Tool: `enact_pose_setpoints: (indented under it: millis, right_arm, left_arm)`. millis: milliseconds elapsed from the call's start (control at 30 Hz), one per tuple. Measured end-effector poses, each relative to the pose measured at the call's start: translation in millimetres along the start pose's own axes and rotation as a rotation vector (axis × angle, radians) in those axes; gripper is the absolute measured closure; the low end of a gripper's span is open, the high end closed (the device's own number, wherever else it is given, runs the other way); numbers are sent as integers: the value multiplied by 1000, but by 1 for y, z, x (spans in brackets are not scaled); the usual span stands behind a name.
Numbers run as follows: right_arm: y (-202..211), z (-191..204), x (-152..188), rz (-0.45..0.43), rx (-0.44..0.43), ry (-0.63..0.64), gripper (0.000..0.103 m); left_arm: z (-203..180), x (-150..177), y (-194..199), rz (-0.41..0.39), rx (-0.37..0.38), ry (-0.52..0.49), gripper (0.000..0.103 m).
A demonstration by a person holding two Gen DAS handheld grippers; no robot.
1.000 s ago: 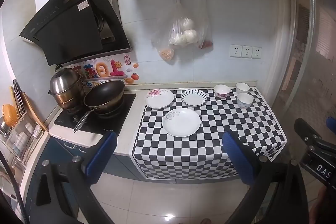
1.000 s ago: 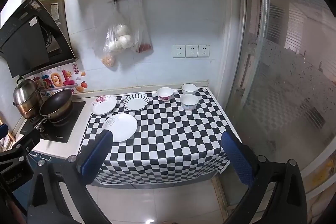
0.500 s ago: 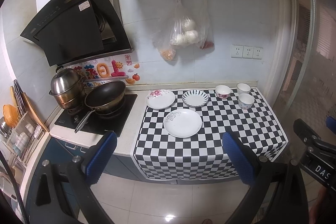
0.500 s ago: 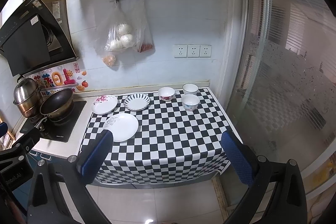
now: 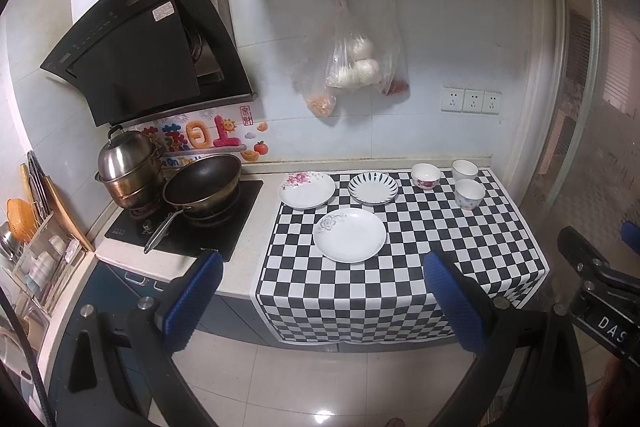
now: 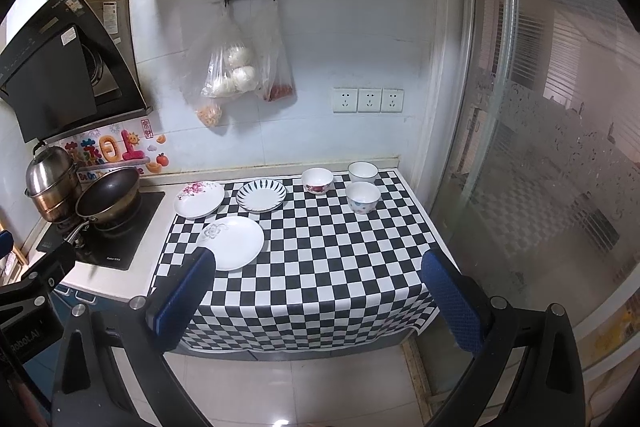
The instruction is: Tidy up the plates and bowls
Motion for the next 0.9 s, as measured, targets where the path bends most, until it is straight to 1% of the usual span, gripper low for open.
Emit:
enact_pose_setpoints:
  millis: [900]
  right_arm:
    - [6,-2,1,3,-5,2,0]
  left_arm:
    - [1,-1,3,1,1,0,0]
Point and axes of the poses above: each gripper's, at about its wrist camera, not at the fingertips, and y roughly against the way its jaws point, z to its left, x to its underside, the point moved 7 cm from there along -y, roughly the way its jaws point, and after that the axes turned 2 degrees about -x, right-handed, at the moved point
